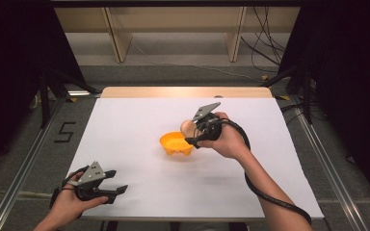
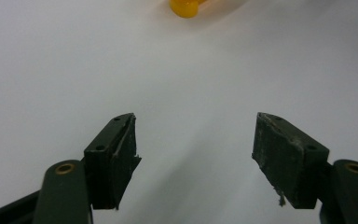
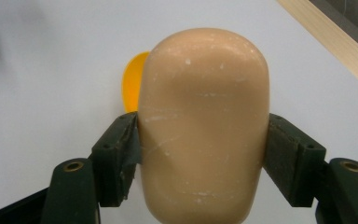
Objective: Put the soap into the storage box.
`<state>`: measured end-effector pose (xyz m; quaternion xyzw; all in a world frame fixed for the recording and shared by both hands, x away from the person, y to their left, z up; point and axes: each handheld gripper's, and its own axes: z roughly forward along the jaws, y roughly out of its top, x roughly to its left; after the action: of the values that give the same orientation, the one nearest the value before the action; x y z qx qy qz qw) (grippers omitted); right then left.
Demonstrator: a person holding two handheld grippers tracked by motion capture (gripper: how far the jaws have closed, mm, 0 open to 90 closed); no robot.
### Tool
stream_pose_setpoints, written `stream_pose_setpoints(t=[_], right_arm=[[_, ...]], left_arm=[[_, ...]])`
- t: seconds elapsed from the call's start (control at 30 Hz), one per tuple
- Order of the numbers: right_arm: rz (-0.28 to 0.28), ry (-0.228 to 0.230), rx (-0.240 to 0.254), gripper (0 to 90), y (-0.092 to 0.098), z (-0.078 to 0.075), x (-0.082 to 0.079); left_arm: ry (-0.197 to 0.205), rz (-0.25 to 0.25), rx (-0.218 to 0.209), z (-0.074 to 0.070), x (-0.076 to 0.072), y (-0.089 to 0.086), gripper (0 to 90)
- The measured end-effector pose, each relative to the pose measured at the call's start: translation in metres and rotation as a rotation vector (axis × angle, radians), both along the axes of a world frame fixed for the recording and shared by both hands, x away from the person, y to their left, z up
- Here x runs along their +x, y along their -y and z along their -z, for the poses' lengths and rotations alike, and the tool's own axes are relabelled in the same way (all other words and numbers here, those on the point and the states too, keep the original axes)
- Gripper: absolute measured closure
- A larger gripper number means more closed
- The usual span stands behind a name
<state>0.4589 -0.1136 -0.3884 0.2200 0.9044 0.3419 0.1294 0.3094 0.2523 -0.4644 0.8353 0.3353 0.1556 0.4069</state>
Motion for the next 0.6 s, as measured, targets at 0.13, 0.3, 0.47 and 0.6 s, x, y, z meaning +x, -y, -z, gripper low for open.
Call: stream_pose_setpoints(t=[0.13, 0.3, 0.47, 0.6], right_arm=[[0.009, 0.002, 0.007, 33.7, -0.003, 0.001, 0.000], [0.008, 0.001, 0.014, 33.7, -0.007, 0.003, 0.002], [0.004, -0.007, 0.012, 33.8, -0.010, 0.003, 0.003], [0.001, 0.006, 0.020, 33.7, -0.013, 0.004, 0.005]], left_arm=[[-0.016, -0.018, -0.015, 0.000, -0.001, 0.001, 30.1], [-0.016, -0.016, -0.014, 0.000, -0.001, 0.000, 30.1], [-0.016, -0.017, -0.016, 0.000, -0.001, 0.000, 30.1], [-0.015, -0.017, -0.017, 0.000, -0.001, 0.000, 30.1]])
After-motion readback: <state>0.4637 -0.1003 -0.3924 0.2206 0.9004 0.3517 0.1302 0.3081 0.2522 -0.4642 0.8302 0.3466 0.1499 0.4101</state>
